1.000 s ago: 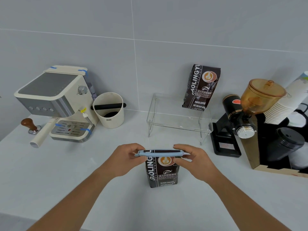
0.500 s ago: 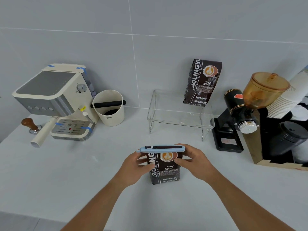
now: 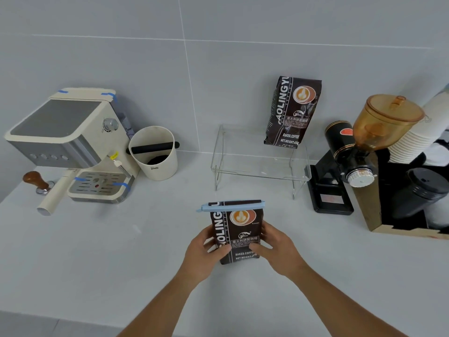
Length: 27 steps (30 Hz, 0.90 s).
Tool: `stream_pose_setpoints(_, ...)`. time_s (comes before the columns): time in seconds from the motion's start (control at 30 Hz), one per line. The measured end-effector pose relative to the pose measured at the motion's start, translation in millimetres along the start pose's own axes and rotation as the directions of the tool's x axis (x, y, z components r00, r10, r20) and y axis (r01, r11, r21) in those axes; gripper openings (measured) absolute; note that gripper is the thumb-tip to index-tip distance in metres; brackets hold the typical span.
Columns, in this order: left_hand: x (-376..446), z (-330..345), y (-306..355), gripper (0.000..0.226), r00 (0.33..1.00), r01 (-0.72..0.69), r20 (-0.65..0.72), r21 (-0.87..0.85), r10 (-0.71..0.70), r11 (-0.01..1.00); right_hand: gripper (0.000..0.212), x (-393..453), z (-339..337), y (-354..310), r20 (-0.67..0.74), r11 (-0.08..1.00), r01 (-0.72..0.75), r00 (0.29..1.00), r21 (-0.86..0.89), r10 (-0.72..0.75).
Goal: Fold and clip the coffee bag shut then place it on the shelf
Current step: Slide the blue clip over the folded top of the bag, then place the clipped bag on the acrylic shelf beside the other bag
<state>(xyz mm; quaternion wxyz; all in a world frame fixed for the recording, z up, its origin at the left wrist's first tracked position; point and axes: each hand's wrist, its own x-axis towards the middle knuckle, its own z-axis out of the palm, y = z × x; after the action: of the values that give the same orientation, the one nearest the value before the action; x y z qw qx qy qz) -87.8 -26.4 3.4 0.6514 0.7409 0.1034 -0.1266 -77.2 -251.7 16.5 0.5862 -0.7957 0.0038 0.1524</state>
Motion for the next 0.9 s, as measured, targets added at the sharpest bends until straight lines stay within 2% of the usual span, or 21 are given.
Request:
stream_pose_setpoints(0.13,3.2,0.6,4.9,0.048,1.000,-0.010,-0.026,0.004,0.010,1.000,0.049,0.1,2.7,-10.1,-0.065,0.999,0.022,0.998,0.037,-0.020)
stream_pose_setpoints(0.37,9.2,-12.5,51.2,0.034,0.986,-0.144,-0.082,0.049,0.148,0.988,0.042,2.5,-4.1,-58.1,-0.113,0.992,0.122,0.986,0.001,-0.121)
stream_pose_setpoints(0.67,21.7,-29.1,144.8,0.042,0.937,-0.337,-0.095,0.019,0.337,0.941,0.033,15.4,-30.9,-140.5,-0.180,0.960,0.281,0.945,0.021,-0.273)
stream_pose_setpoints(0.9,41.9,-38.3,206.9,0.036,0.886,-0.455,-0.095,0.009,0.454,0.891,0.033,36.3,-53.1,-191.1,-0.200,0.925,0.376,0.911,0.050,-0.360)
